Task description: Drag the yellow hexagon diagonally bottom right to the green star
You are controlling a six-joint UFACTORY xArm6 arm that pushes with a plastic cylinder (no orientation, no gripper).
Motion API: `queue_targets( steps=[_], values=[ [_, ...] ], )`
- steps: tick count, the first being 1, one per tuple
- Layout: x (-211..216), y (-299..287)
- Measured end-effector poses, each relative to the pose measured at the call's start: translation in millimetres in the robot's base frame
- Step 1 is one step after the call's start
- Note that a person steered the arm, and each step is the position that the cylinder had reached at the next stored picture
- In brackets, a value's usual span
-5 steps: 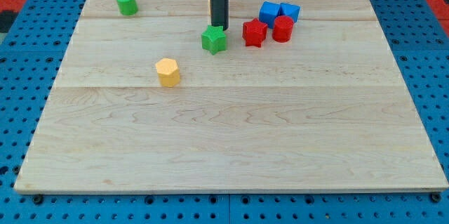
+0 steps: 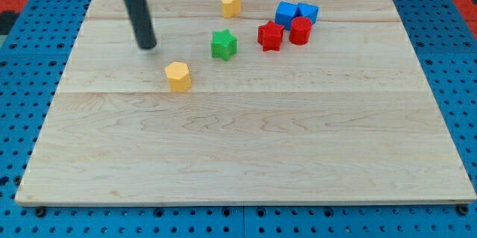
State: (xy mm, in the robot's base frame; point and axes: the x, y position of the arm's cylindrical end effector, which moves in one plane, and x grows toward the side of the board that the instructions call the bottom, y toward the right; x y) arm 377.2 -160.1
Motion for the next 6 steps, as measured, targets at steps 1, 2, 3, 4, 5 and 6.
queue_targets(
  steps=[1,2,3,4,5,6],
  values=[
    [27,66],
    [39,54],
    [77,21],
    [78,108],
    [44,178],
    [28,213]
  ],
)
